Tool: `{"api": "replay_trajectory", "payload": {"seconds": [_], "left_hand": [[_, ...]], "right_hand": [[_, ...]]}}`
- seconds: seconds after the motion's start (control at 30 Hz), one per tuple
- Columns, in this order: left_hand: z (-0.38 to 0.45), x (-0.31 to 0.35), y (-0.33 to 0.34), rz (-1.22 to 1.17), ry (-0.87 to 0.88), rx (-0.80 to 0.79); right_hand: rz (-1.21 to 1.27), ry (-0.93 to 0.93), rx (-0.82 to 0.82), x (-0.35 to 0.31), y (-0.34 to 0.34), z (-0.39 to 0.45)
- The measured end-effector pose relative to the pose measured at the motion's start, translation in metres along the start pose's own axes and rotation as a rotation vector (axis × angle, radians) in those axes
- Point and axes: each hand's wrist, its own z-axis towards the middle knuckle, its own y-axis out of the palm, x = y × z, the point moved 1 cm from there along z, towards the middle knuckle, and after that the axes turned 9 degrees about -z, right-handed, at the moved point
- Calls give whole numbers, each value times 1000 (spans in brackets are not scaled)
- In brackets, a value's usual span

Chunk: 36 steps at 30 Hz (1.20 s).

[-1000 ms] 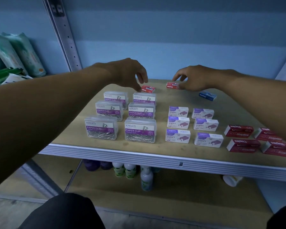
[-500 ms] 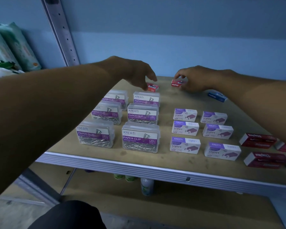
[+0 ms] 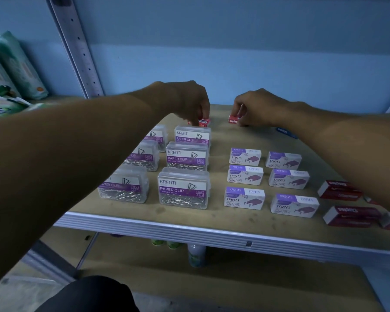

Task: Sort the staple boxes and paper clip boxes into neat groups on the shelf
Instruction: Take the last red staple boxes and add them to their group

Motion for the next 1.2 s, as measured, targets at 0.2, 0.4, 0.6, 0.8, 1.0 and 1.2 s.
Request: {"api": "replay_trajectory", "payload": {"seconds": [0.2,0.4,0.6,0.8,1.0,1.2], "left_hand": [[0,7,1,1,15,9],[-2,7,-4,20,36,-67],[-3,5,-8,-17,29,-58],[-1,4,-6,-31,8,-52],[-1,6,-6,-14,0,-48],[-2,9,-4,47,6,-42]], "right_hand": [[66,-26,26,3,0,-7],[256,-34,-16,4,-4,-12],[287,-45,-28,6,-10,-12],[306,-49,-51,7,-11,-11],[335,-54,-55,8,-11,-12],[363,-62,-60,10,-12,-14]]}}
